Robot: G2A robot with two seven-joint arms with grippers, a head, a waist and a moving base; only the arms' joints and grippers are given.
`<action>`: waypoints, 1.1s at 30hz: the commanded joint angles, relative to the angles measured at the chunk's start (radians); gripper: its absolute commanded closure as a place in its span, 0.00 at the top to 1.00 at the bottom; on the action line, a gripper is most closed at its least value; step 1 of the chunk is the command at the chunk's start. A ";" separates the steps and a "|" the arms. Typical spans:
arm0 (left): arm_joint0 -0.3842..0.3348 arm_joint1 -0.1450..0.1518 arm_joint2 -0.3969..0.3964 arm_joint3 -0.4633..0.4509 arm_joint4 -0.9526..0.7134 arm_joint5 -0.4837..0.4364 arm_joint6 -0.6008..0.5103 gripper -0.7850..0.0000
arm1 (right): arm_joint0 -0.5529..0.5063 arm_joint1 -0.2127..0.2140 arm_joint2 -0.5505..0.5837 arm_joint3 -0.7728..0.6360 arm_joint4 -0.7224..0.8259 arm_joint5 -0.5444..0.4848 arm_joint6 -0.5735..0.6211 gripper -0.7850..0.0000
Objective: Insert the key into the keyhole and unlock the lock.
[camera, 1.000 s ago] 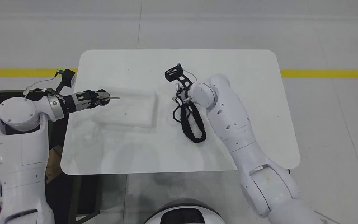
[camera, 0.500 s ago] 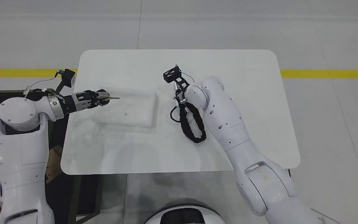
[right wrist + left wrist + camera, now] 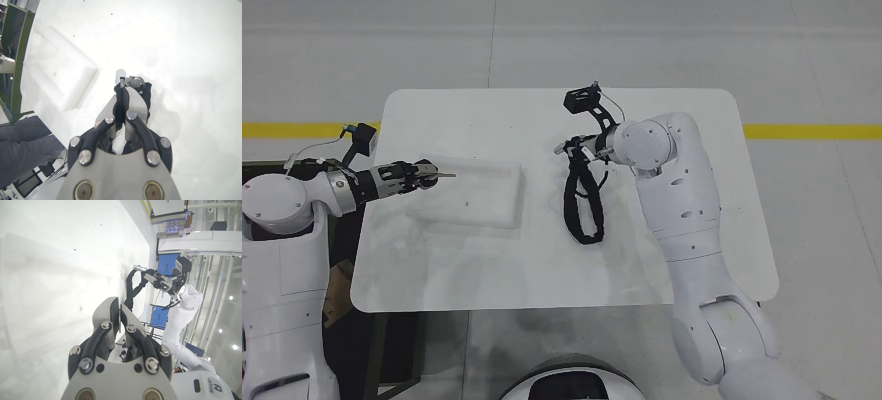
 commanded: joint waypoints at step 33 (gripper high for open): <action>0.000 0.000 0.000 0.000 0.000 0.000 0.000 0.00 | -0.117 0.004 0.005 -0.106 0.018 0.025 -0.071 0.00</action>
